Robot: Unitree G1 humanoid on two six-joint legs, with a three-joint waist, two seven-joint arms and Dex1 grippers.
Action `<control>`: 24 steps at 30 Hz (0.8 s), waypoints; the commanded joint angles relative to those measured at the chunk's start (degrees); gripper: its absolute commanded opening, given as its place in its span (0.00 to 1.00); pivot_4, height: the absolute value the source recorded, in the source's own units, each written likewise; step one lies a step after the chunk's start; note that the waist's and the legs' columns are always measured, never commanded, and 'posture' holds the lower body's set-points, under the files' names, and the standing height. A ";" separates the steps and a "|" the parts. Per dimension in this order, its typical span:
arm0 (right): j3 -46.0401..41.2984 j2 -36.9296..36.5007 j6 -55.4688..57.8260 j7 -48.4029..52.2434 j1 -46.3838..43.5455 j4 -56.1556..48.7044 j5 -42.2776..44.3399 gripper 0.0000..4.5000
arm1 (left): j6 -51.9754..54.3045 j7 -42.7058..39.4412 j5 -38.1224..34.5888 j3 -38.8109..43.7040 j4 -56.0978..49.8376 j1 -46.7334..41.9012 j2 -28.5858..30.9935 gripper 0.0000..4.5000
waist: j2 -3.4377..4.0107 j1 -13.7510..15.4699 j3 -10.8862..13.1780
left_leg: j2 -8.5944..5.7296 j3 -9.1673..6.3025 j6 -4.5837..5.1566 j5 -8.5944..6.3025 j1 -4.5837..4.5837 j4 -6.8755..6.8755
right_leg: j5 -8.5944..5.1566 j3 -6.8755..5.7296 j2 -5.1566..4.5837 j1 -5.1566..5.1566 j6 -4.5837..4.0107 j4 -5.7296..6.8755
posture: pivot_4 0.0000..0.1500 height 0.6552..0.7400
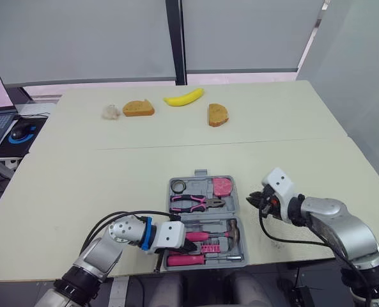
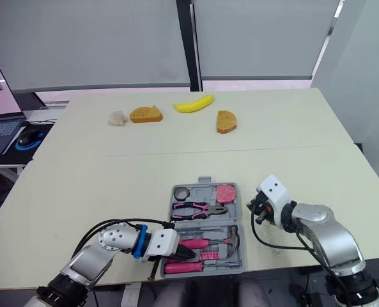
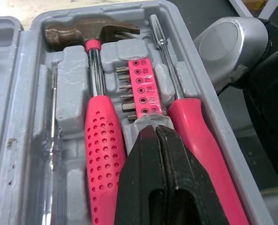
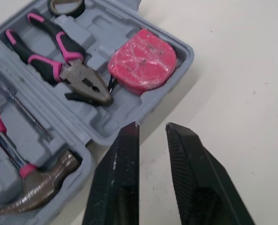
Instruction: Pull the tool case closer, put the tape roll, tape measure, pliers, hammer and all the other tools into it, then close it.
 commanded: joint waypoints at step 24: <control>-4.60 14.91 10.12 -5.94 -21.74 36.50 8.66 0.99 | 0.85 -0.25 1.52 -2.08 0.53 0.07 1.40 0.00 | 0.07 -0.23 -0.04 | -0.01 0.07 0.00 0.00 0.05 -0.01 | 0.00 0.07 -0.02 -0.05 -0.01 0.10 | 1.00 1.00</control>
